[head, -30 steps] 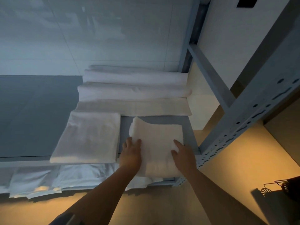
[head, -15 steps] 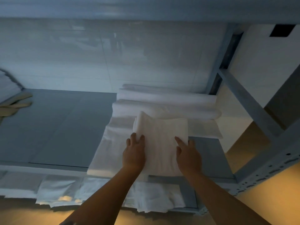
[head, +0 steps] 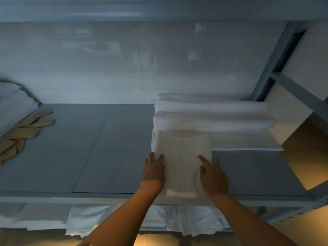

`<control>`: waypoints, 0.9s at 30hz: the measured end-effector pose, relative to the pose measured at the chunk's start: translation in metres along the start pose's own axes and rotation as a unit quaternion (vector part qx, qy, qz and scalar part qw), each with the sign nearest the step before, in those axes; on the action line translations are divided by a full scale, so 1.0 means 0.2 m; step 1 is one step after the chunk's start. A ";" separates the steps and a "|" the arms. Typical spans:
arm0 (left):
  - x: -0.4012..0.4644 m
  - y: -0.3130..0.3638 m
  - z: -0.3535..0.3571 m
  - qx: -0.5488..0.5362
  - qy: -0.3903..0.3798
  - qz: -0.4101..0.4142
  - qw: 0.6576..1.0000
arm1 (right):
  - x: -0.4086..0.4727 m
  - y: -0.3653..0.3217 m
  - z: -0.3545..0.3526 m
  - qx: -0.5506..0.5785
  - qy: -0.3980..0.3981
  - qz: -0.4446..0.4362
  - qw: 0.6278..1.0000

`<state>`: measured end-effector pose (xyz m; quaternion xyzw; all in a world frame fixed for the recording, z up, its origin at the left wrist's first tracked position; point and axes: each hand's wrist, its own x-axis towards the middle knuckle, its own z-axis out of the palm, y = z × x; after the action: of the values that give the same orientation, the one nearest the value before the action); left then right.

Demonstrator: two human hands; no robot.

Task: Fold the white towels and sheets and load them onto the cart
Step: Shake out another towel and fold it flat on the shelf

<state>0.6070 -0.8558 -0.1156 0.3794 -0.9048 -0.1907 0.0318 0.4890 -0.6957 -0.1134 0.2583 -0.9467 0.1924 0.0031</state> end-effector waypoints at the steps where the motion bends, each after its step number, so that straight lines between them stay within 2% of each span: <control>1: 0.00 -0.01 0.01 -0.003 -0.003 0.002 1.000 | -0.01 0.00 0.01 -0.004 -0.001 0.007 1.000; 4: 0.01 -0.03 0.04 -0.012 -0.003 0.010 1.000 | -0.02 0.00 0.04 -0.012 0.007 0.010 1.000; 7: 0.03 -0.05 0.08 -0.022 0.000 0.013 1.000 | -0.01 0.02 0.08 0.029 0.022 -0.019 0.999; 10: 0.03 -0.10 0.12 -0.034 -0.019 0.000 0.999 | 0.02 0.07 0.14 0.047 -0.014 -0.036 0.998; 12: 0.01 -0.13 0.15 -0.040 -0.027 -0.012 0.999 | 0.02 0.10 0.17 0.020 -0.060 -0.019 0.998; 14: 0.00 -0.15 0.16 -0.025 -0.001 -0.010 1.000 | 0.02 0.12 0.18 -0.037 -0.049 -0.004 0.998; 16: 0.01 -0.12 0.16 -0.004 0.045 0.022 0.999 | 0.03 0.08 0.18 -0.066 -0.001 -0.040 0.997; 18: 0.04 -0.06 0.16 0.017 0.058 0.073 0.995 | 0.06 0.01 0.19 -0.061 0.031 -0.128 0.989; 21: 0.07 0.05 0.24 0.059 0.027 0.138 0.988 | 0.07 -0.12 0.28 -0.036 -0.039 -0.219 0.974; 23: 0.08 0.06 0.32 0.096 -0.001 0.140 0.986 | 0.07 -0.12 0.37 -0.071 -0.106 -0.221 0.967; 27: 0.09 0.02 0.36 0.116 -0.009 0.116 0.986 | 0.08 -0.06 0.42 -0.098 -0.105 -0.206 0.968</control>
<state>0.5778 -0.8424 -0.1824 0.2713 -0.9589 -0.0830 0.0013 0.4894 -0.7432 -0.1849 0.4647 -0.8824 0.0660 -0.0318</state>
